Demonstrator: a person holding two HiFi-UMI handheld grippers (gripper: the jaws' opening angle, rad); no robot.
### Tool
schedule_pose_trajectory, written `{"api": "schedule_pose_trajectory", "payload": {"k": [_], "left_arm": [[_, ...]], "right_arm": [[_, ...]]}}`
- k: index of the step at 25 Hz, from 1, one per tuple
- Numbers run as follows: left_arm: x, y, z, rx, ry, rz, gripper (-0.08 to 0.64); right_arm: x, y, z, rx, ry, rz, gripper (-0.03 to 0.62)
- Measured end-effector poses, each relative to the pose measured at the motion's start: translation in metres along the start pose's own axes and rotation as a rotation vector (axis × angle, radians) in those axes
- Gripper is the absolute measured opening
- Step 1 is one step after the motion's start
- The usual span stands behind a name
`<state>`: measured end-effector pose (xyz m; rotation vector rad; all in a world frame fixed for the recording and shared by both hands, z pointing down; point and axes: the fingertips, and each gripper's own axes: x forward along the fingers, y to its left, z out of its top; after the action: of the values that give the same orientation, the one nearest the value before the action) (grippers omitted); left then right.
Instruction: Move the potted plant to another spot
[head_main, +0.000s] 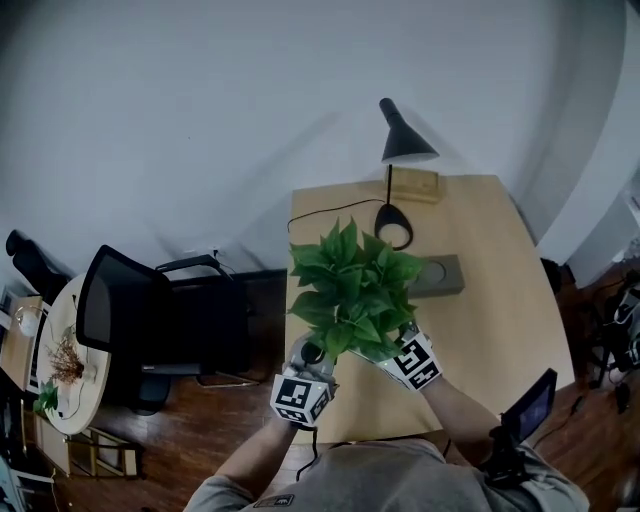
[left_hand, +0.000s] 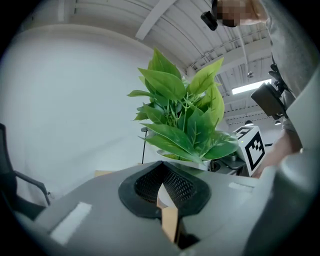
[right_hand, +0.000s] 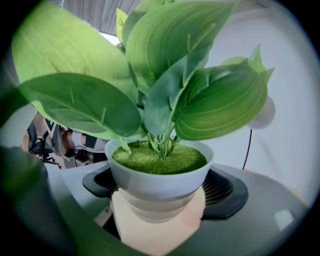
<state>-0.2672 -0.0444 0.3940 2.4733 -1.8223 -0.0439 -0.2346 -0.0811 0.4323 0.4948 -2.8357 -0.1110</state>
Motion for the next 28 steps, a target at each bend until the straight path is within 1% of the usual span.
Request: {"api": "schedule_pose_trajectory", "payload": {"k": [3, 9, 13, 15, 19, 24, 28], "left_arm": [[0.002, -0.012, -0.001, -0.01, -0.005, -0.046, -0.006], [0.021, -0.044, -0.003, -0.017, -0.013, -0.123, -0.006], [0.064, -0.094, -0.006, -0.006, -0.002, -0.141, -0.006], [0.078, -0.109, -0.008, 0.001, -0.004, -0.136, -0.006], [0.087, -0.115, -0.016, 0.008, -0.021, -0.098, -0.006], [0.152, -0.182, -0.021, -0.006, -0.013, -0.017, -0.006], [0.181, -0.216, -0.026, -0.005, 0.002, 0.012, -0.006]], "right_arm": [[-0.014, -0.001, 0.003, 0.008, 0.004, -0.045, 0.515], [-0.049, -0.02, -0.013, 0.023, 0.042, -0.129, 0.515], [-0.094, -0.062, -0.033, 0.035, 0.032, -0.141, 0.515], [-0.108, -0.077, -0.038, 0.03, 0.026, -0.137, 0.515], [-0.111, -0.087, -0.047, 0.004, 0.029, -0.111, 0.515], [-0.172, -0.152, -0.058, -0.029, 0.013, -0.038, 0.515], [-0.203, -0.181, -0.074, -0.021, 0.013, -0.015, 0.515]]}}
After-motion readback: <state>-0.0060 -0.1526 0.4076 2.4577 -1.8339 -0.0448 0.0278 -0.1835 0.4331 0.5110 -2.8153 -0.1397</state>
